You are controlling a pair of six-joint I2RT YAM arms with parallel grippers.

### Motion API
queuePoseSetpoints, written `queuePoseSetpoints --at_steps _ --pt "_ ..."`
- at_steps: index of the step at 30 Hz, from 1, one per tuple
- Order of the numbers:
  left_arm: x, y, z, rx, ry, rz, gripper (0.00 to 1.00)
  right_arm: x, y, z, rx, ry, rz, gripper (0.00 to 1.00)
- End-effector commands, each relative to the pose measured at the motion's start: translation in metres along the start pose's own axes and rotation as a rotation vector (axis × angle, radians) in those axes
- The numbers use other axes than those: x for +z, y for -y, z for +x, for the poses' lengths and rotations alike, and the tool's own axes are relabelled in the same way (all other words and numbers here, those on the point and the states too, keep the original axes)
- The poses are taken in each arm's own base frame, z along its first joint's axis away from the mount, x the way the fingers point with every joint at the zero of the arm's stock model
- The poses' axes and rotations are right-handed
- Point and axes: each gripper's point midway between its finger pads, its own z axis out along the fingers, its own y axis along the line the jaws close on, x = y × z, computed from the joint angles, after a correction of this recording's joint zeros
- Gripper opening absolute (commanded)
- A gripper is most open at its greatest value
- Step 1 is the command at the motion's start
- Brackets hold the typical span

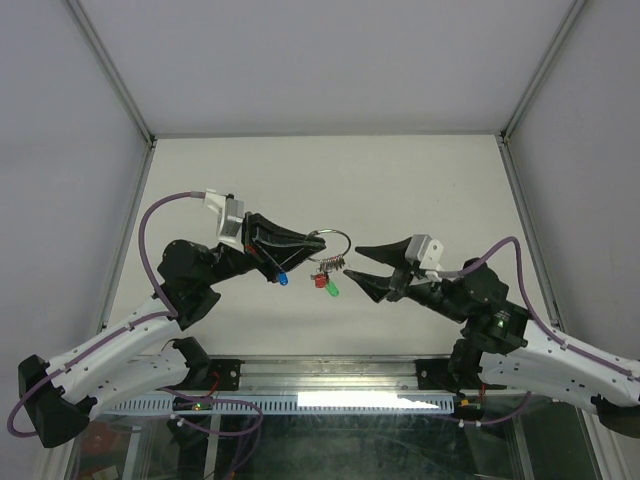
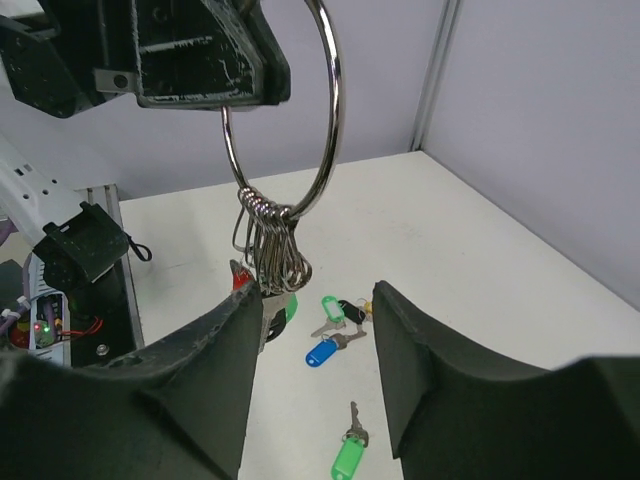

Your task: Put the keys on the keyring

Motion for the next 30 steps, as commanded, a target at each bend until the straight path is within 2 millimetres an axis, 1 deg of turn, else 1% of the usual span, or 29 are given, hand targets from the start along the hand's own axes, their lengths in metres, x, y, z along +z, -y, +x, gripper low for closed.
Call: queuePoseSetpoints --at_steps 1,6,16,24,30 --pt "0.006 0.016 -0.038 0.063 0.09 0.063 0.0 -0.007 -0.002 -0.037 -0.044 0.073 -0.035 0.49" --pt "0.006 0.016 -0.037 0.064 0.088 0.064 0.0 -0.011 0.004 -0.042 -0.053 0.087 -0.002 0.44" --pt "0.006 0.014 -0.036 0.06 0.085 0.058 0.0 -0.001 -0.005 -0.041 -0.057 0.075 -0.056 0.43" --pt "0.005 0.015 -0.035 0.058 0.085 0.057 0.0 0.002 -0.002 -0.044 -0.063 0.087 -0.037 0.39" --pt "0.005 0.014 -0.034 0.056 0.082 0.056 0.0 0.003 0.003 -0.046 -0.061 0.099 -0.011 0.39"
